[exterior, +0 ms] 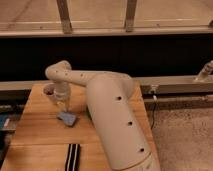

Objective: Wipe the white sponge on the table

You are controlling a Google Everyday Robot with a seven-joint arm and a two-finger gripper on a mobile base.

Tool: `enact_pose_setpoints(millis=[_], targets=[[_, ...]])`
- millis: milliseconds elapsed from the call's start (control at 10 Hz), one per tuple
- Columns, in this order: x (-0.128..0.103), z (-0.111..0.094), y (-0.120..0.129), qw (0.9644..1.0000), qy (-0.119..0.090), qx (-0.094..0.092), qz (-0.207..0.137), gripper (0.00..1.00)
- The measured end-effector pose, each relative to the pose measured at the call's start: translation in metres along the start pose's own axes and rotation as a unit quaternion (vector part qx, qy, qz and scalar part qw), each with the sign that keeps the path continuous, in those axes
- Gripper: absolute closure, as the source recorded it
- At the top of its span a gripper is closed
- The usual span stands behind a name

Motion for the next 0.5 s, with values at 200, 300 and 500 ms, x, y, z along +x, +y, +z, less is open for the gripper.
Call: enact_pose_setpoints(millis=[200, 300, 500], targets=[[-0.012, 0.007, 0.030, 0.9995, 0.002, -0.017, -0.026, 1.00], [-0.017, 0.014, 0.052, 0.9987, 0.009, -0.033, -0.038, 1.00], [-0.011, 0.024, 0.079, 0.9976, 0.018, -0.054, -0.039, 1.00]])
